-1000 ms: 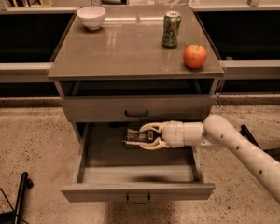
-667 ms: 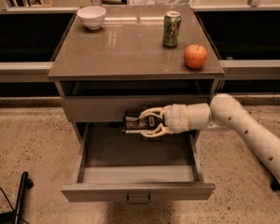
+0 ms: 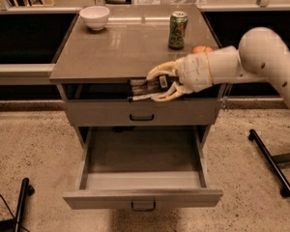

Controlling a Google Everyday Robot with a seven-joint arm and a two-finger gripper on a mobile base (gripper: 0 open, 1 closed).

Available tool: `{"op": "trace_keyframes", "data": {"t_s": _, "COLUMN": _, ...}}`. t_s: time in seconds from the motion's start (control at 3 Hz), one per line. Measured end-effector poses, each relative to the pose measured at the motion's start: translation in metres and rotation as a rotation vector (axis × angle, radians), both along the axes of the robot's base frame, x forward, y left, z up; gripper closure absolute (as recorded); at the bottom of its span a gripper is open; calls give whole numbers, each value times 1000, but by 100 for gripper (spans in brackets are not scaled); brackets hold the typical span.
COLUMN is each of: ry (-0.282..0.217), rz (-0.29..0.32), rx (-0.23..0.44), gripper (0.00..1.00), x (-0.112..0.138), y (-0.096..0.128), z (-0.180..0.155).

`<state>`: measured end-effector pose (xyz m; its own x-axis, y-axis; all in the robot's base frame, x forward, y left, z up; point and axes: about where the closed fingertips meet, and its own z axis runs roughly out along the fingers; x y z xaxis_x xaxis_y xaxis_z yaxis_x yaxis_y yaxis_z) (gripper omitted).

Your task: Pick rxbar chocolate from middle drawer and place on counter

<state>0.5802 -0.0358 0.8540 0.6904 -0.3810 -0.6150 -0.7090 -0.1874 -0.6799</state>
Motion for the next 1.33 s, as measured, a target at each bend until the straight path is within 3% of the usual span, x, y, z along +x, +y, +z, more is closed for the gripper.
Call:
{"op": "trace_keyframes", "data": {"t_s": 0.33, "ry": 40, "rz": -64, "rx": -46, "gripper": 100, "x": 32, "y": 6, "z": 43}}
{"op": "trace_keyframes", "data": {"t_s": 0.67, "ry": 163, "rz": -149, "rx": -35, "gripper": 100, "x": 82, "y": 22, "z": 54}}
{"op": "trace_keyframes", "data": {"t_s": 1.0, "ry": 382, "rz": -266, "rx": 54, "gripper": 100, "x": 134, "y": 42, "z": 45}}
{"op": "trace_keyframes", "data": {"t_s": 1.33, "ry": 528, "rz": -323, "rx": 104, "gripper": 100, "x": 162, "y": 61, "z": 34}}
